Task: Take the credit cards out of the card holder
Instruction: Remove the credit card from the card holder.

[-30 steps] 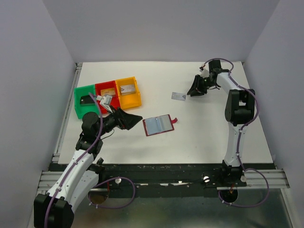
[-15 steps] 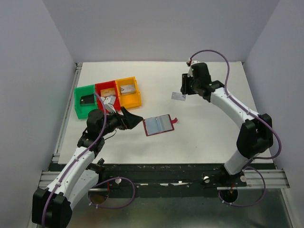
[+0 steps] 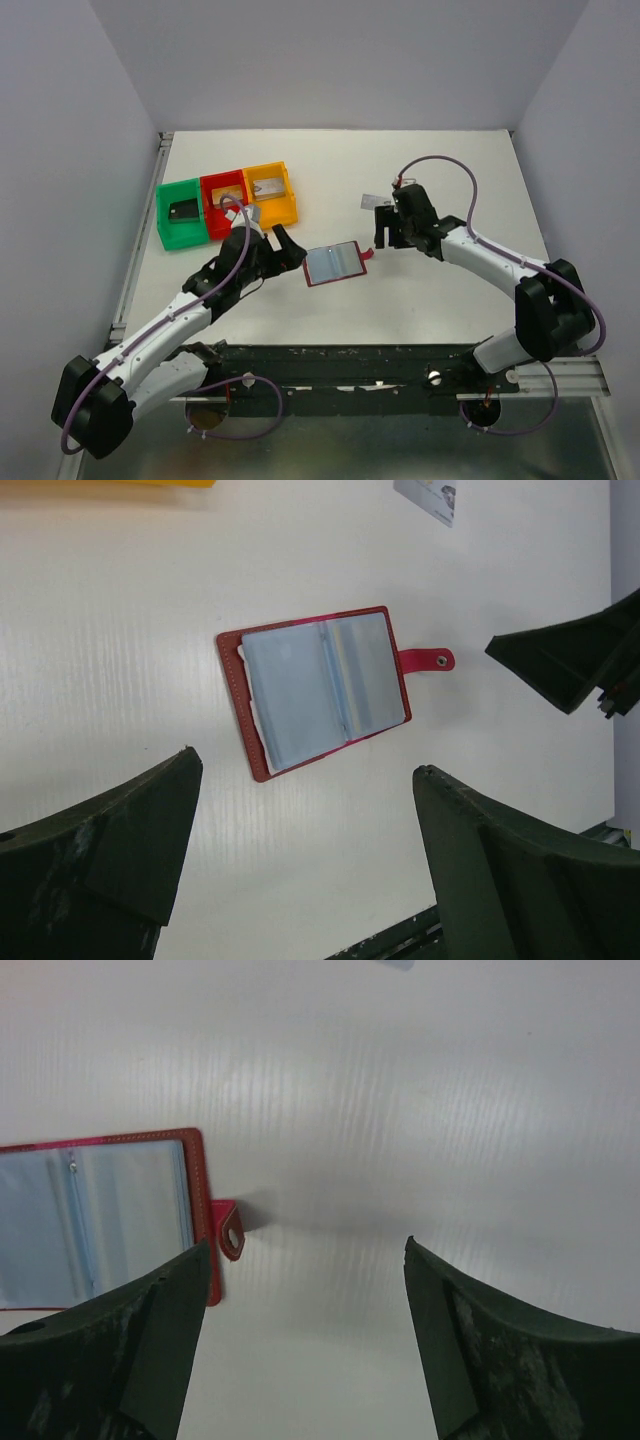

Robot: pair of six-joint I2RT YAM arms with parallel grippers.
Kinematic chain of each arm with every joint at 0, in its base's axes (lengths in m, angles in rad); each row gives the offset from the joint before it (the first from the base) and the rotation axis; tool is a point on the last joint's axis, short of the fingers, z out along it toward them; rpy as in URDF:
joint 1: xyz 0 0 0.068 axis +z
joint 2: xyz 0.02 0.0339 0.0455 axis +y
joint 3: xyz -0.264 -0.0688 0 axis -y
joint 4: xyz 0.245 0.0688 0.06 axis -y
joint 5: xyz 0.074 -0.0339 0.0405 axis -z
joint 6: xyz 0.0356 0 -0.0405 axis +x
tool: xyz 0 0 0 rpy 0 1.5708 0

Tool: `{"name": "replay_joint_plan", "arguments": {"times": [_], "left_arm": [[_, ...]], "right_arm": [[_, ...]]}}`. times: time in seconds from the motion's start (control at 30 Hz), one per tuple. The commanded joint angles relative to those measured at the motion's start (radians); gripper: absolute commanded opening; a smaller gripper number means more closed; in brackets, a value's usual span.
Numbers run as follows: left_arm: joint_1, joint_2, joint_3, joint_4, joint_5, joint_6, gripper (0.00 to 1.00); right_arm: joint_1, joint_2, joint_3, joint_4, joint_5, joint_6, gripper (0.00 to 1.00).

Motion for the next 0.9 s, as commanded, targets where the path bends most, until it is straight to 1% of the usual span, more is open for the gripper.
{"name": "replay_joint_plan", "arguments": {"times": [0.0, 0.03, 0.07, 0.13, 0.33, 0.5, 0.57, 0.67, 0.73, 0.83, 0.87], "left_arm": [[-0.007, -0.027, -0.08, 0.035, -0.091, -0.142, 0.99], [-0.007, -0.034, -0.1, 0.058, -0.082, -0.159, 0.99], [-0.004, -0.035, -0.113, 0.073, -0.066, -0.161, 0.99], [-0.005, -0.035, -0.113, 0.086, -0.037, -0.133, 0.99], [-0.005, -0.073, -0.124, 0.125, -0.022, -0.101, 0.99], [-0.005, -0.126, -0.174, 0.205, -0.016, -0.113, 0.99], [-0.005, -0.129, -0.185, 0.231, -0.002, -0.104, 0.99], [-0.005, -0.11, -0.18, 0.236, 0.021, -0.082, 0.99], [-0.004, -0.086, -0.162, 0.228, 0.035, -0.067, 0.96], [-0.004, -0.04, -0.127, 0.225, 0.085, -0.03, 0.92], [-0.004, -0.026, -0.119, 0.225, 0.098, -0.02, 0.91]], "right_arm": [[0.006, 0.019, -0.068, 0.121, -0.181, 0.028, 0.83], [0.006, 0.024, -0.083, 0.136, -0.181, 0.031, 0.82], [0.006, 0.028, -0.095, 0.155, -0.213, 0.034, 0.8], [0.006, 0.038, -0.109, 0.172, -0.236, 0.037, 0.78], [0.006, 0.096, -0.089, 0.19, -0.276, 0.031, 0.7], [0.006, 0.16, -0.059, 0.181, -0.292, 0.032, 0.57], [0.006, 0.176, -0.053, 0.178, -0.293, 0.034, 0.54], [0.006, 0.185, -0.05, 0.19, -0.303, 0.034, 0.46], [0.006, 0.197, -0.039, 0.189, -0.307, 0.031, 0.4], [0.006, 0.208, -0.033, 0.196, -0.31, 0.026, 0.35], [0.006, 0.209, -0.033, 0.201, -0.313, 0.023, 0.3]]}}
